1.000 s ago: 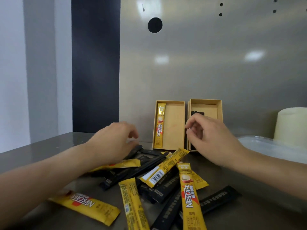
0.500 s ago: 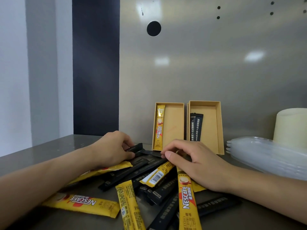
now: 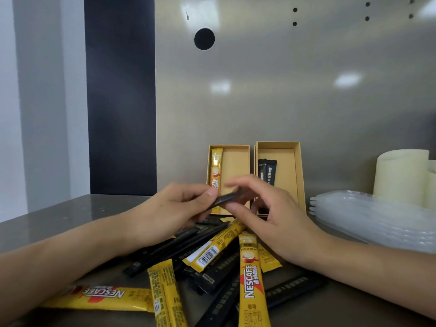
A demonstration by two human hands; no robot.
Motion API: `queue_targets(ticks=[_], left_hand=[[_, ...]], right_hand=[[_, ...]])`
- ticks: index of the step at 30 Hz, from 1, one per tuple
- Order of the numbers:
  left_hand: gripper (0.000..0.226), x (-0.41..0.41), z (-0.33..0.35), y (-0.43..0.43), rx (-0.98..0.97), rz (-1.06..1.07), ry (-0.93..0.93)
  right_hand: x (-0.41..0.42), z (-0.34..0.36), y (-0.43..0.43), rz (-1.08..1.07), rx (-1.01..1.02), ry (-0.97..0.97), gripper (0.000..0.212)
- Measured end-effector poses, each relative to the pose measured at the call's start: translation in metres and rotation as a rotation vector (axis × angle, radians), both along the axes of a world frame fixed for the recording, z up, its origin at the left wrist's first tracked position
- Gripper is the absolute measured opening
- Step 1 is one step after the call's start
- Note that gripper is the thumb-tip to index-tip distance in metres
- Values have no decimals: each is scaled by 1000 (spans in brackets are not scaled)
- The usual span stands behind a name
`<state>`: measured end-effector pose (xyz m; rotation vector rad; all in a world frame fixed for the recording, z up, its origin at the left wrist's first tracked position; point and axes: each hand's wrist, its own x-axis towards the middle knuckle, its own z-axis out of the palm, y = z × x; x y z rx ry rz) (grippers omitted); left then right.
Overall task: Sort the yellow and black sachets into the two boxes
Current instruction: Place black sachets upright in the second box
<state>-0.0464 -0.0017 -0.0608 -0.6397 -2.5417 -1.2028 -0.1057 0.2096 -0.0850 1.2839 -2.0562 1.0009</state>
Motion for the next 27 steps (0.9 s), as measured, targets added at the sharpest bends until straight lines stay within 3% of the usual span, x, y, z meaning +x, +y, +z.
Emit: queue_targets(ticks=[3,12,21,27], left_hand=[[58,2,0,0,6,-17,-48],[65,0,9,-9,266,139,-23],[24,6,4,-2,75,111,42],[22,5,-1,-1,-34,51,47]], right_hand=[[1,0,1,10,-17,-12,12],[-14,4,4,126,-317,-492,20],[-21,3,6,228,-407,-651,22],[-22,0,7,308,-414,-699,31]])
